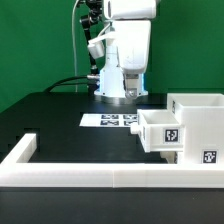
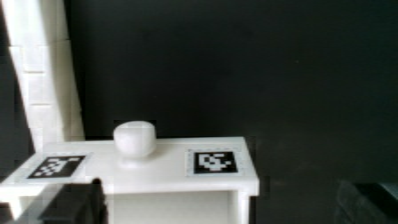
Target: Assemble drawer
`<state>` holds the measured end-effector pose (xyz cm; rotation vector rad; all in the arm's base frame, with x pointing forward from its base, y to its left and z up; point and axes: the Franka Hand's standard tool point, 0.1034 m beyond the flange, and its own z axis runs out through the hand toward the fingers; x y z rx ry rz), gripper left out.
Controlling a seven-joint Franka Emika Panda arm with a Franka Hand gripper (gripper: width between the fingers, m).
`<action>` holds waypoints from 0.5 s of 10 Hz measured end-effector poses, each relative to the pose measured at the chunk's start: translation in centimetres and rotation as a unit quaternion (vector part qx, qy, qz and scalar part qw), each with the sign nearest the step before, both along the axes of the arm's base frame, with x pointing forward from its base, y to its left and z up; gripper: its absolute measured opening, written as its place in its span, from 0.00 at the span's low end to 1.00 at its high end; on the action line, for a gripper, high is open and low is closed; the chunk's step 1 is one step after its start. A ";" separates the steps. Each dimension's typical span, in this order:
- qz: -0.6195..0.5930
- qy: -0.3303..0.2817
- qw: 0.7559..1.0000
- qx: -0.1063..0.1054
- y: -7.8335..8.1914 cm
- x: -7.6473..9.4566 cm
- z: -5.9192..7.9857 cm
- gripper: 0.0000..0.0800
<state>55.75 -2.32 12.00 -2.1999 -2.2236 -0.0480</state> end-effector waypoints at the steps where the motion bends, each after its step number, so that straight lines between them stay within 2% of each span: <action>1: 0.001 0.000 1.000 0.001 -0.6 0.0 -0.1 0.81; 2: 0.003 0.002 1.000 0.001 -0.8 -0.1 -0.2 0.81; 3: 0.020 0.009 1.000 0.018 -1.5 -0.2 -1.7 0.81; 4: 0.012 0.012 0.999 0.042 -1.8 0.9 -3.2 0.81; 5: 0.009 0.007 0.999 0.053 -1.6 2.4 -3.7 0.81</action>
Offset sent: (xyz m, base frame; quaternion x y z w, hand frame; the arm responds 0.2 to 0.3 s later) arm 0.0423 0.0148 -0.0425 0.0000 0.1866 -0.0155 0.9823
